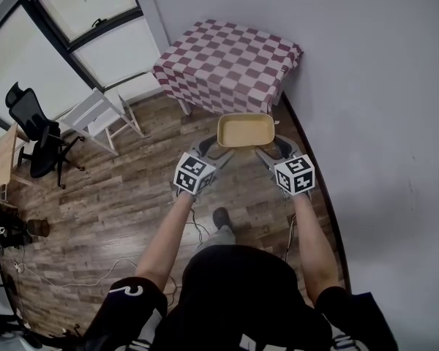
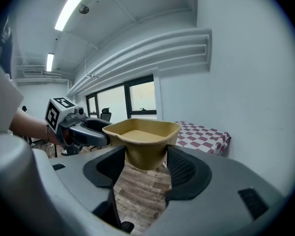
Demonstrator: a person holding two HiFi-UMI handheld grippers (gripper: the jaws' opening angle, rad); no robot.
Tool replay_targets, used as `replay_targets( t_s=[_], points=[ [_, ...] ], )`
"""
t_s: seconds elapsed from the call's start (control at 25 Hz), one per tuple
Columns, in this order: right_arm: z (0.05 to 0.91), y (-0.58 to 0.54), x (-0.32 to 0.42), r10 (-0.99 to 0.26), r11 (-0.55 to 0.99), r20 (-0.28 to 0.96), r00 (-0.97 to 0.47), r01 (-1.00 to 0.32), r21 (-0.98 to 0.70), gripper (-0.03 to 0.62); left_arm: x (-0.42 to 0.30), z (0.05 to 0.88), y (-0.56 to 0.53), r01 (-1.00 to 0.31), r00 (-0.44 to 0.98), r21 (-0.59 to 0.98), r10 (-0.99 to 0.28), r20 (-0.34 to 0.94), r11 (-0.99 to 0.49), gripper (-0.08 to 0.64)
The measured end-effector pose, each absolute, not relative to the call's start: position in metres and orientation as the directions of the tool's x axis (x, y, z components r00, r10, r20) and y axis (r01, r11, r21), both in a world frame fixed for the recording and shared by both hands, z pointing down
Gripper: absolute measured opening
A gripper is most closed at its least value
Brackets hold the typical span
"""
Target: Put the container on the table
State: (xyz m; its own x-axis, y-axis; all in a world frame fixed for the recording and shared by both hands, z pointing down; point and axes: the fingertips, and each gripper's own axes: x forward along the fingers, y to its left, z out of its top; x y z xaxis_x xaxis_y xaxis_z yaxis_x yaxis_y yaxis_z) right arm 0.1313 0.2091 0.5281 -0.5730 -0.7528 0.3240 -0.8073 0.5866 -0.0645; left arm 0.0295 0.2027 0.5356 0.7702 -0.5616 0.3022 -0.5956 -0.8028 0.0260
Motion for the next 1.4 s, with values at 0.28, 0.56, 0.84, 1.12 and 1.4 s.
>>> replay_targets(
  t_s=[0.28, 0.56, 0.84, 1.12, 1.4],
  points=[
    [0.529, 0.176, 0.116, -0.748, 0.591, 0.327, -0.577, -0.804, -0.067, 0.281, 0.014, 0.536, 0.171, -0.594, 0.765, 0.014, -0.56, 0.317, -0.804, 0.273],
    [0.531, 0.142, 0.094, -0.74, 0.6, 0.335, -0.583, -0.798, -0.064, 0.279, -0.01, 0.54, 0.138, -0.609, 0.759, 0.028, -0.572, 0.31, -0.793, 0.271],
    [0.54, 0.113, 0.068, -0.725, 0.613, 0.348, -0.594, -0.787, -0.065, 0.279, -0.035, 0.552, 0.113, -0.616, 0.755, 0.04, -0.574, 0.318, -0.787, 0.261],
    [0.542, 0.088, 0.041, -0.723, 0.622, 0.343, -0.599, -0.781, -0.053, 0.276, -0.062, 0.557, 0.09, -0.62, 0.754, 0.04, -0.58, 0.309, -0.784, 0.258],
    [0.542, 0.07, 0.023, -0.728, 0.621, 0.338, -0.596, -0.783, -0.043, 0.273, -0.08, 0.556, 0.073, -0.615, 0.761, 0.039, -0.58, 0.29, -0.788, 0.253]
  ],
)
